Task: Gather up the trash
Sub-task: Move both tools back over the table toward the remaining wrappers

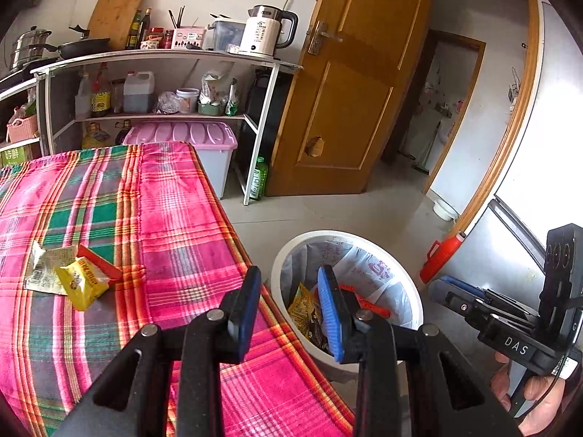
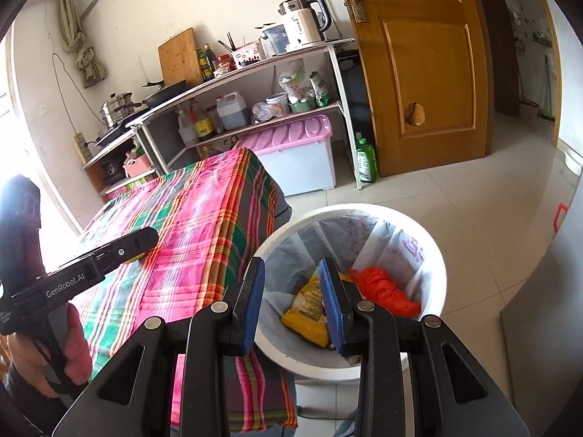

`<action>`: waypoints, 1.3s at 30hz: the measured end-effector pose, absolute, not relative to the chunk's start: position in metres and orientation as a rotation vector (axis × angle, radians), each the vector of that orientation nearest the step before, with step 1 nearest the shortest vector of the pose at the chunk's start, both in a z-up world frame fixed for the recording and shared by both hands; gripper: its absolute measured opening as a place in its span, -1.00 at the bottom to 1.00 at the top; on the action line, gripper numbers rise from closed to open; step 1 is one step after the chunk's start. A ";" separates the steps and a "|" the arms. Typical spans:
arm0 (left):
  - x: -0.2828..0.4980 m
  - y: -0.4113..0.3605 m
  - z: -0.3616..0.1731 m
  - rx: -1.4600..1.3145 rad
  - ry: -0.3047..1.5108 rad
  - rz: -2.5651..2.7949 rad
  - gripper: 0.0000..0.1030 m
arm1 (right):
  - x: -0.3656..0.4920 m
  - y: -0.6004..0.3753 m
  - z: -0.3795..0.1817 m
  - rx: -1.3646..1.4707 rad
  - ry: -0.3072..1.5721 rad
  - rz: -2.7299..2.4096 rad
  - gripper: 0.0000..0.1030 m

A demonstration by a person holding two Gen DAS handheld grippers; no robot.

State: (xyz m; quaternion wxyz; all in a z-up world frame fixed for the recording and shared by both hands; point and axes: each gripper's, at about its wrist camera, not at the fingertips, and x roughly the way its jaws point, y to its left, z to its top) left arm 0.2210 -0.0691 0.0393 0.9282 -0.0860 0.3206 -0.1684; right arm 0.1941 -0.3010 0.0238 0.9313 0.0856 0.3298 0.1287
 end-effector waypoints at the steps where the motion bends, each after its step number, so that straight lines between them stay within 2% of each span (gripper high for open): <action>1: 0.219 -0.065 0.040 -0.180 0.654 -0.338 -0.34 | 0.193 -0.298 0.025 0.171 0.674 0.270 -0.37; 16: 0.188 -0.003 0.040 -0.200 0.620 -0.222 -0.30 | 0.191 -0.247 0.030 0.124 0.680 0.384 -0.35; 20: 0.181 0.017 0.037 -0.210 0.615 -0.183 -0.22 | 0.192 -0.232 0.031 0.113 0.682 0.419 -0.19; 23: 0.178 0.031 0.036 -0.221 0.606 -0.150 -0.16 | 0.194 -0.219 0.032 0.095 0.685 0.444 -0.16; 36: 0.171 0.088 0.027 -0.259 0.603 -0.037 -0.15 | 0.210 -0.158 0.029 0.000 0.706 0.553 -0.14; 39: 0.173 0.100 0.024 -0.270 0.605 -0.016 -0.15 | 0.217 -0.140 0.027 -0.027 0.721 0.583 -0.01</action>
